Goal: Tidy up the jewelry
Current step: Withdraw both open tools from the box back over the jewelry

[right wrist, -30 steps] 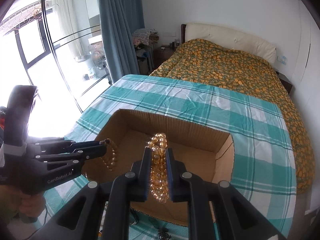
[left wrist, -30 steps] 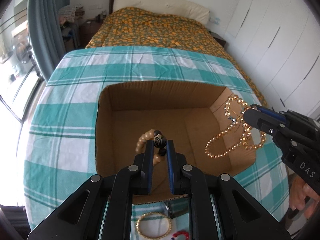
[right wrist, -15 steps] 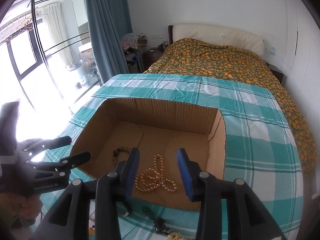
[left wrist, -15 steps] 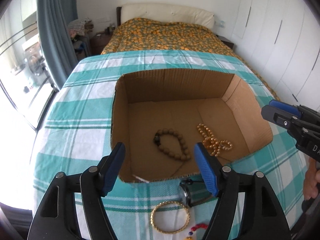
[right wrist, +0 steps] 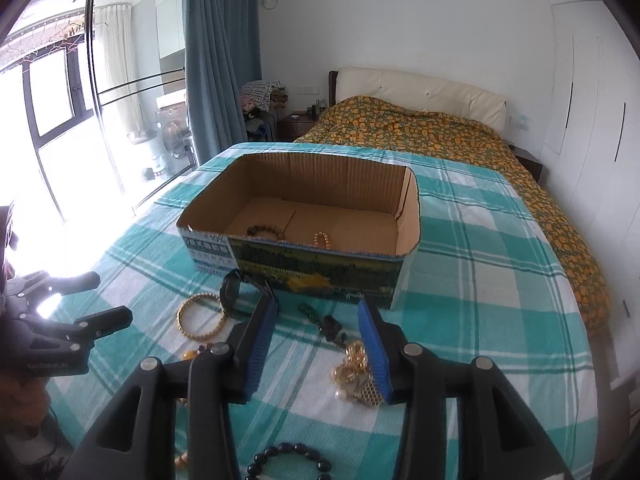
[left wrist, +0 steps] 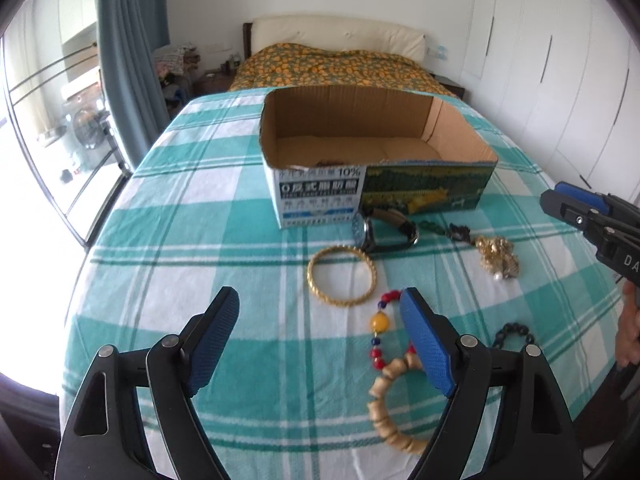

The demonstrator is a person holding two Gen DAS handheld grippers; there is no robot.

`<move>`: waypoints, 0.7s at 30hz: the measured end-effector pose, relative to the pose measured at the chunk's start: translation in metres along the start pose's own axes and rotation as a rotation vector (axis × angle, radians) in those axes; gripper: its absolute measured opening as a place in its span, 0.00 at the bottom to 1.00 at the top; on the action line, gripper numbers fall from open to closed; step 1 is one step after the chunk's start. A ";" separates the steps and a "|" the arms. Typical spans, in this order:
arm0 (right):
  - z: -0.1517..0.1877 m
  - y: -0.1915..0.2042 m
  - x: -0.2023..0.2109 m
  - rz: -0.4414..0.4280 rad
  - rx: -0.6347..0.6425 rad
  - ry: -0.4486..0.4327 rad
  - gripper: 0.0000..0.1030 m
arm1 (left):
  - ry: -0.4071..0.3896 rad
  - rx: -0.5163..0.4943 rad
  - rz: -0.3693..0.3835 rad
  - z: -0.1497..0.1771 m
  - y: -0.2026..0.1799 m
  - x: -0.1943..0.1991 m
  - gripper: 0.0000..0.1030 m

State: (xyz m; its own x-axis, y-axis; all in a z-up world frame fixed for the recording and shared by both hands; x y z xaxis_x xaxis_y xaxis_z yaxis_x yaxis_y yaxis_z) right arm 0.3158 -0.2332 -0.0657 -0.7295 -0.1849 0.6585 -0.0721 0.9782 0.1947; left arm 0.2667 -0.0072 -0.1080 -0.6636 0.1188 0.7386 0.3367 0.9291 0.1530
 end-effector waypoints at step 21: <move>0.117 -0.060 0.050 0.145 -0.094 0.000 0.46 | 0.043 0.083 -0.027 0.092 -0.002 0.018 0.82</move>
State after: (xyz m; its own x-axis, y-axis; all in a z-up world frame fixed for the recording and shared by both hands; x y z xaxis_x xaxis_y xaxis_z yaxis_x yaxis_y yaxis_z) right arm 0.2039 -0.2901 -0.1300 -0.7276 -0.0422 0.6847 0.0979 0.9815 0.1645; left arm 0.1930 0.0253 -0.1551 -0.6420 0.0800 0.7625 0.2611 0.9579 0.1194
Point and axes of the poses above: each gripper's, at about its wrist camera, not at the fingertips, and x roughly against the way its jaws point, y to its left, z to its underside, the point moved 3 cm from there along -x, roughly the way its jaws point, and after that the axes turned 15 degrees about -x, right-handed, at the moved point
